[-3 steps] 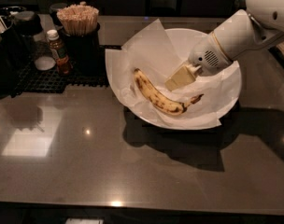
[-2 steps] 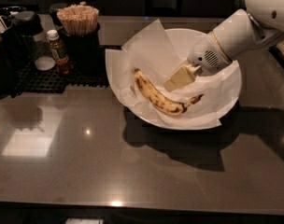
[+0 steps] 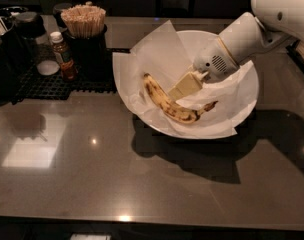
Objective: Pick banana from white bowl
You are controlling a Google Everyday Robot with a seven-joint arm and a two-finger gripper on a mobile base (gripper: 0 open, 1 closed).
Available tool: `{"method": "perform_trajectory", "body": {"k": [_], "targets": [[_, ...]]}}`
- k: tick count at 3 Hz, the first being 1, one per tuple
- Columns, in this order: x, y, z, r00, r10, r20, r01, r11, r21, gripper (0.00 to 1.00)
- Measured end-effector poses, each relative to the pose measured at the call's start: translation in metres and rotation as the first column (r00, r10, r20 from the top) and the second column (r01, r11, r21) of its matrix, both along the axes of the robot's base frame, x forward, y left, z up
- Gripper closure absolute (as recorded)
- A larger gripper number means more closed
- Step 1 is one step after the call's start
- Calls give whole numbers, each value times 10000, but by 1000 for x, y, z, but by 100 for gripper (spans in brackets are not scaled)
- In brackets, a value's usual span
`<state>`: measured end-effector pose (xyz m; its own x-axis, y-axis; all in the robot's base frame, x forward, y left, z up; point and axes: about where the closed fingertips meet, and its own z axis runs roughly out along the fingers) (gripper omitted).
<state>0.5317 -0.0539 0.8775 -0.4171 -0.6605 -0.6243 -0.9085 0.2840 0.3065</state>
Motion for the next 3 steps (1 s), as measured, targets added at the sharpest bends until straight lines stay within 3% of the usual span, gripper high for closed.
{"method": "perform_trajectory", "body": {"k": [2,3], "targets": [[0,5,-6,9994,206,-287,-205,9998,67,11],[1,4,-6,9995,179,-266,-178,9998,14,12]]}}
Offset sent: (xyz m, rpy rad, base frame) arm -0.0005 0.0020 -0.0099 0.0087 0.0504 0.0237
